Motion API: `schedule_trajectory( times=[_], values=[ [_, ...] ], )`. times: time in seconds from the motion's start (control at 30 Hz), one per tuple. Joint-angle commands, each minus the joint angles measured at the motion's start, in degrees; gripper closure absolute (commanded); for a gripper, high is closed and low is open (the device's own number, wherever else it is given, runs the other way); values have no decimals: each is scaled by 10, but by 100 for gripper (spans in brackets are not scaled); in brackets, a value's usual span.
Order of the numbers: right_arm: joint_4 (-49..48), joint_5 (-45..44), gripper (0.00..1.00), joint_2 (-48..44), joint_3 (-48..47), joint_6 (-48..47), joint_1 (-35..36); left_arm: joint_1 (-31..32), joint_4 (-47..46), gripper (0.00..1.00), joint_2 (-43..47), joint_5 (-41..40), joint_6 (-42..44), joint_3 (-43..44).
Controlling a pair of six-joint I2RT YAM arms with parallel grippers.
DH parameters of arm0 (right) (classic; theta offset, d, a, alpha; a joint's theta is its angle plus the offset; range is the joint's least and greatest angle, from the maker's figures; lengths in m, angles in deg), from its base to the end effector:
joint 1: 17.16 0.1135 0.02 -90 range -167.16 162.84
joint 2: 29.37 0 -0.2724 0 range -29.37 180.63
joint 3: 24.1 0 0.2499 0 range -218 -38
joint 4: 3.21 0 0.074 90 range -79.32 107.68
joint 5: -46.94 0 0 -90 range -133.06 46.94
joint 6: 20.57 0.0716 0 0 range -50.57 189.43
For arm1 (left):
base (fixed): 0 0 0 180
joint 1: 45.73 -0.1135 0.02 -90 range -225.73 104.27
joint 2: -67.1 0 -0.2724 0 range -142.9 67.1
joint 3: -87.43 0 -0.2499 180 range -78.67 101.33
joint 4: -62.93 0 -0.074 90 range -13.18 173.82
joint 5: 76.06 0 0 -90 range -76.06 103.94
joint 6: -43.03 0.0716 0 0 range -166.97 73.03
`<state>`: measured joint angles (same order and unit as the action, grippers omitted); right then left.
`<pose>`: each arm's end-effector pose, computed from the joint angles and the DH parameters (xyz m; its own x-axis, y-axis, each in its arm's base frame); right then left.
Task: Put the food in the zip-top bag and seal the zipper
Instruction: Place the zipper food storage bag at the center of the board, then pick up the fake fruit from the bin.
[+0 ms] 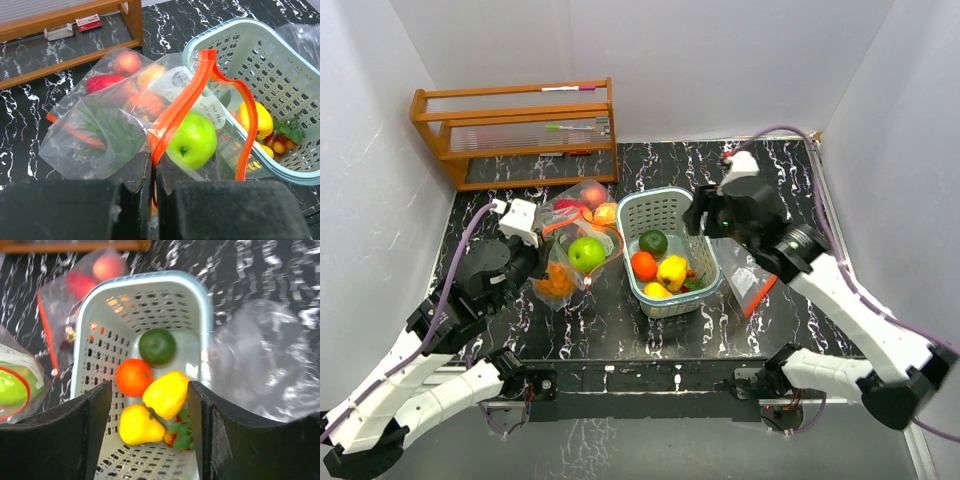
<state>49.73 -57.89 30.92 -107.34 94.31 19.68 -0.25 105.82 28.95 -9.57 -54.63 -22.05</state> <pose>0.2024 0.1287 0.3759 -0.5321 0.1095 -0.8396 -0.1966 0.9485 0.2483 0.1285 -0.0899 0.3901 -0.1774 0.0060 -0.9841 0.3584 0.9317 -0.0589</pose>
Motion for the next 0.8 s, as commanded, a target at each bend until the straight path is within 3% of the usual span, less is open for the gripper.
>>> schedule_trajectory(
  times=[0.0, 0.33, 0.77],
  values=[
    [-99, 132, 35, 86, 12, -21, 7, -2, -5, 100, 17, -21, 3, 17],
    [-188, 193, 30, 223, 30, -20, 27, -2, -4, 100, 36, -28, 12, 8],
    [-222, 166, 28, 360, 42, -13, 63, -2, -2, 100, 53, -43, 23, -6]
  ],
)
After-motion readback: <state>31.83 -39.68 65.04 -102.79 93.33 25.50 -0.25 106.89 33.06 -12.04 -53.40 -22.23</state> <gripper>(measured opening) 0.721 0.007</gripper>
